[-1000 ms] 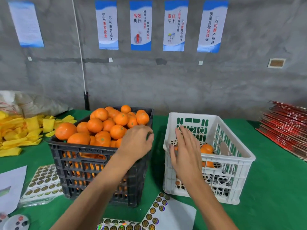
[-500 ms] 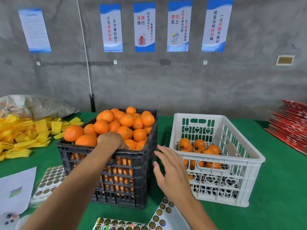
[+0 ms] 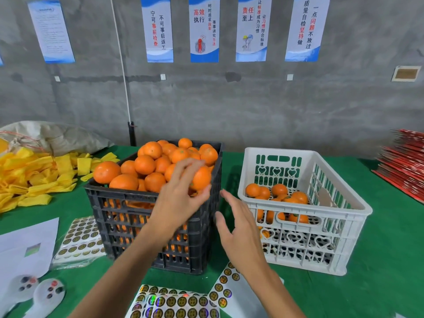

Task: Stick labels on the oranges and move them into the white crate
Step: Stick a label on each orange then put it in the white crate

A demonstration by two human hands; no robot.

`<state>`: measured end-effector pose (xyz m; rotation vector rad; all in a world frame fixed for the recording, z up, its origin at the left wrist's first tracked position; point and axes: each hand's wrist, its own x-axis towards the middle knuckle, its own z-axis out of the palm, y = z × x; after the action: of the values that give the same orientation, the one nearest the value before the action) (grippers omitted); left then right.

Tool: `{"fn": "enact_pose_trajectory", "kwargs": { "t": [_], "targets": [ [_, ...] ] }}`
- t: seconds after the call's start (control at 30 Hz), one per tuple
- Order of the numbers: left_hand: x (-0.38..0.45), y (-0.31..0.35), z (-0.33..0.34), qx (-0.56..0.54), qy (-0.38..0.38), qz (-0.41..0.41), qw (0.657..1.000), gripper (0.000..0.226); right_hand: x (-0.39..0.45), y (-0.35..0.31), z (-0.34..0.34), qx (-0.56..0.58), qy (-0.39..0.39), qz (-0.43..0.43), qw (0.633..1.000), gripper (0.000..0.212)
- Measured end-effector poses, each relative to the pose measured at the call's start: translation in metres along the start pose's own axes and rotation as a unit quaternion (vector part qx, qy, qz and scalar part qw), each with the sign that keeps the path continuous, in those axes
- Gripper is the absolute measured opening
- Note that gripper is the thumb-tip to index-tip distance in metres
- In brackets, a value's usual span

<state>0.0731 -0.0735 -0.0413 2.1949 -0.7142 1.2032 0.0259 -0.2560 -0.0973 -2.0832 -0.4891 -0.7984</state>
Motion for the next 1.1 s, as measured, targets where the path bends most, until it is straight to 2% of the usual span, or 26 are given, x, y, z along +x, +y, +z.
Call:
{"fn": "enact_pose_trajectory", "kwargs": {
  "t": [0.1, 0.2, 0.3, 0.37, 0.47, 0.57, 0.73, 0.8, 0.87, 0.93, 1.0, 1.1],
  "targets": [
    [-0.038, 0.014, 0.014, 0.056, 0.018, 0.105, 0.993, 0.054, -0.009, 0.006, -0.001, 0.015, -0.008, -0.008, 1.000, 0.054],
    [-0.064, 0.016, 0.023, 0.037, 0.036, 0.126, 0.991, 0.054, -0.031, 0.017, -0.002, 0.024, -0.014, -0.037, 0.999, 0.058],
    [-0.098, 0.021, 0.038, -0.019, -0.013, 0.130, 0.991, 0.055, -0.056, 0.038, -0.002, 0.041, -0.017, -0.014, 0.999, 0.050],
    [-0.124, 0.026, 0.051, -0.062, -0.075, 0.091, 0.991, 0.056, -0.072, 0.060, -0.002, 0.013, -0.063, 0.035, 0.997, 0.044],
    [-0.162, 0.029, 0.070, -0.103, -0.187, -0.020, 0.977, 0.060, -0.094, 0.092, -0.003, -0.057, -0.183, 0.120, 0.974, 0.037],
    [-0.195, 0.024, 0.084, -0.116, -0.251, -0.103, 0.955, 0.060, -0.117, 0.112, 0.005, -0.119, -0.242, 0.118, 0.956, 0.042],
    [-0.199, 0.022, 0.088, -0.154, -0.282, -0.195, 0.927, 0.063, -0.122, 0.125, 0.015, -0.234, -0.286, 0.108, 0.923, 0.092],
    [-0.196, 0.023, 0.088, -0.168, -0.285, -0.210, 0.920, 0.062, -0.117, 0.122, 0.015, -0.263, -0.285, 0.086, 0.918, 0.101],
    [-0.196, 0.022, 0.087, -0.184, -0.276, -0.220, 0.917, 0.060, -0.116, 0.122, 0.016, -0.272, -0.274, 0.071, 0.920, 0.092],
    [-0.196, 0.022, 0.086, -0.203, -0.268, -0.228, 0.914, 0.060, -0.120, 0.123, 0.017, -0.261, -0.259, 0.073, 0.927, 0.072],
    [-0.197, 0.022, 0.084, -0.210, -0.265, -0.235, 0.911, 0.060, -0.122, 0.121, 0.017, -0.228, -0.242, 0.089, 0.939, 0.056],
    [-0.197, 0.021, 0.084, -0.218, -0.270, -0.252, 0.903, 0.060, -0.121, 0.119, 0.018, -0.159, -0.214, 0.137, 0.954, 0.046]
  ]
}}
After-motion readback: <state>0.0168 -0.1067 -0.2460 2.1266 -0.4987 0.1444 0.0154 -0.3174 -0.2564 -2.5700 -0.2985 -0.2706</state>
